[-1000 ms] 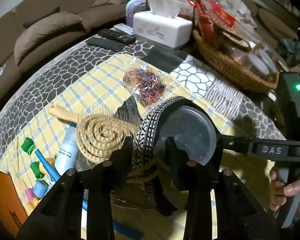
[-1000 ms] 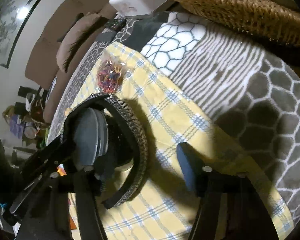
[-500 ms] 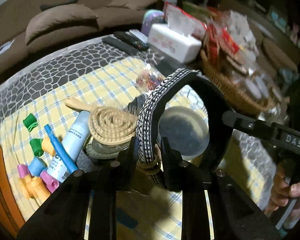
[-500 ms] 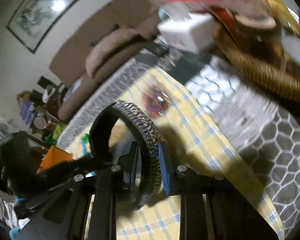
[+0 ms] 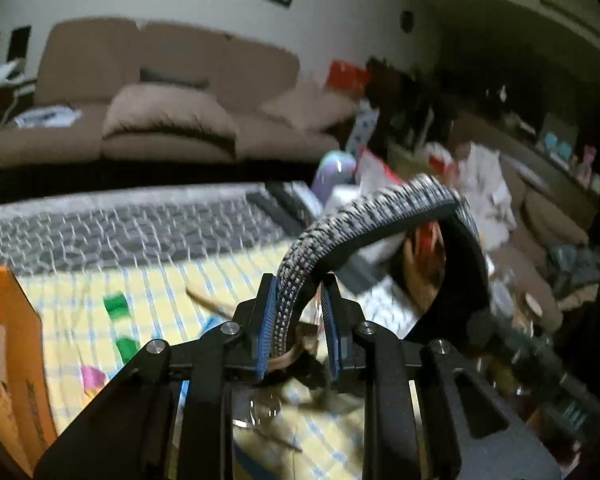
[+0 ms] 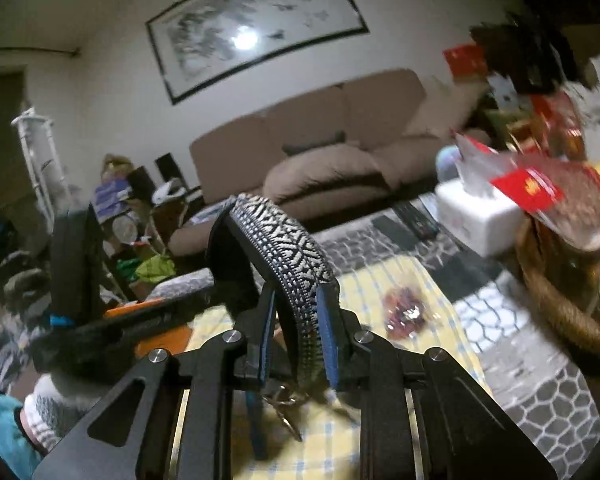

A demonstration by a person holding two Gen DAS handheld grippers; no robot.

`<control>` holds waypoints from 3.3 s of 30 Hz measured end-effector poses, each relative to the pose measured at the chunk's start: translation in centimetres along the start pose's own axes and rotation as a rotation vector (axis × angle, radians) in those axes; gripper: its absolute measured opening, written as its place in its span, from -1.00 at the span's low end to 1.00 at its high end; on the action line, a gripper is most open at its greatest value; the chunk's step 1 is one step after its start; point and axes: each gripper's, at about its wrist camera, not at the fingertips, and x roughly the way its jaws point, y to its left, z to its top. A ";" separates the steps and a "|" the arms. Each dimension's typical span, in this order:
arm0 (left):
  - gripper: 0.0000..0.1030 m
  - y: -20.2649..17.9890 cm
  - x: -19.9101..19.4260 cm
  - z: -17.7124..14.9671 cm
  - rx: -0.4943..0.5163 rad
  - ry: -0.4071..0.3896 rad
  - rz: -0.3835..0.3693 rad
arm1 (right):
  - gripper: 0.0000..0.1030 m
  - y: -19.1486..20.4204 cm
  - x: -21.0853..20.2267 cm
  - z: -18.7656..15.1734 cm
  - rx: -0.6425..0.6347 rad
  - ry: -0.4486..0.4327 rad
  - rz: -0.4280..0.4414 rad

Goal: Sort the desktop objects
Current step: 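Lift the headband with both tools and carry it toward the orange box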

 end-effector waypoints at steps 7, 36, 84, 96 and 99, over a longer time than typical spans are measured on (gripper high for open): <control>-0.60 -0.5 -2.4 2.2 0.045 -0.051 -0.014 | -0.58 0.7 -0.7 0.6 -0.012 -0.049 0.012; -0.51 -3.2 -0.3 -0.1 0.575 0.011 0.295 | -0.62 4.4 9.7 -6.7 0.093 0.288 0.107; -0.50 3.6 -29.6 9.0 0.242 -0.299 0.211 | -0.62 19.0 -4.8 8.9 0.116 -0.143 0.415; -0.50 9.0 -32.1 10.1 0.156 -0.315 0.277 | -0.61 24.5 0.5 10.8 0.077 -0.029 0.461; -0.50 10.4 -33.3 10.6 0.150 -0.331 0.295 | -0.61 26.0 1.6 11.6 0.074 -0.024 0.486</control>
